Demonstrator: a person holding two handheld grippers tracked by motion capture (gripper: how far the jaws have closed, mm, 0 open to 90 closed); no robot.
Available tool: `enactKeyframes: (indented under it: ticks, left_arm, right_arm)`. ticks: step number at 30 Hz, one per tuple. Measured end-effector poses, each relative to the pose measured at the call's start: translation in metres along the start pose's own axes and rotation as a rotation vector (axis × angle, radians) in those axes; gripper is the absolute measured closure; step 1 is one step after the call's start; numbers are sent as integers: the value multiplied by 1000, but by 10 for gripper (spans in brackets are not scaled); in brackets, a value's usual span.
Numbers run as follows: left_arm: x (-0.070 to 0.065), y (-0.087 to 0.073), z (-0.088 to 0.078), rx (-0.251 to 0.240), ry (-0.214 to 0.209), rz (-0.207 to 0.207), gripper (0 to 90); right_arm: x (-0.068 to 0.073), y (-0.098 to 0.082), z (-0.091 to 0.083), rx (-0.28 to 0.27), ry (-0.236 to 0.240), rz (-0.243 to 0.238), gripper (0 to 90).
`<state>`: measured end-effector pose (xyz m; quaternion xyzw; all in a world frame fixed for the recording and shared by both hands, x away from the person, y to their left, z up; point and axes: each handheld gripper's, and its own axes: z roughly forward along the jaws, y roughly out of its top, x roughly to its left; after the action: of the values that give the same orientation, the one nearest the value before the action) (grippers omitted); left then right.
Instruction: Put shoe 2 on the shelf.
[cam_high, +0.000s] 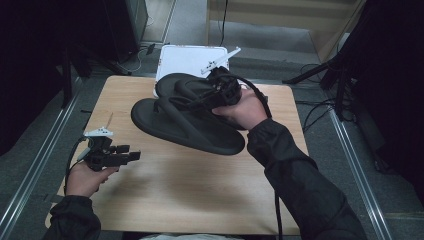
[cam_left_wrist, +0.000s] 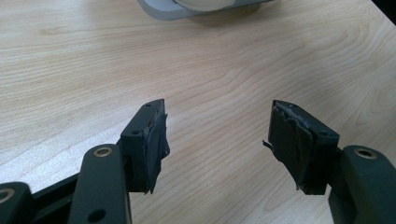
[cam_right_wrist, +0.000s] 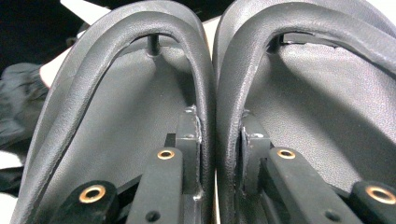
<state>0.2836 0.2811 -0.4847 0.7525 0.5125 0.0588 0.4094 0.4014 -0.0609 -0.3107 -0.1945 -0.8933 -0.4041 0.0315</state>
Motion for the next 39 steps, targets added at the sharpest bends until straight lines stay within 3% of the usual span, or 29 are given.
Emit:
enactKeyframes:
  ticks: [3,6,7,9,12,13,17,22,23,24,31,35,39]
  left_arm:
    - [0,0,0,2,-7,-4,379]
    - [0,0,2,3,-11,-9,379]
    - [0,0,2,3,-11,-9,380]
    - [0,0,2,6,-13,-11,380]
    - [0,0,2,5,-14,-10,379]
    - [0,1,2,5,-13,-4,380]
    - [-1,1,4,8,-16,0,379]
    - [-2,1,5,14,-28,7,379]
    - [-2,1,5,14,-28,7,379]
    - [-2,2,6,21,-30,13,379]
    - [-5,2,8,22,-37,19,379]
    - [-8,3,8,24,-39,30,379]
    - [-8,3,8,25,-44,33,379]
  right_arm:
    - [-5,5,0,-5,-20,4,755]
    - [-19,12,4,-32,-65,64,755]
    - [-19,12,4,-32,-65,64,755]
    - [-30,18,9,-26,-121,97,755]
    - [-37,22,14,-16,-159,111,755]
    - [-43,25,18,-11,-199,145,755]
    - [-54,29,25,-14,-245,192,755]
    - [-75,39,35,-55,-370,290,755]
    - [-75,39,35,-55,-370,290,755]
    - [-80,43,39,-63,-418,323,755]
    - [-93,54,50,-74,-515,413,754]
    - [-101,67,61,-95,-620,495,753]
    - [-107,74,70,-111,-636,569,753]
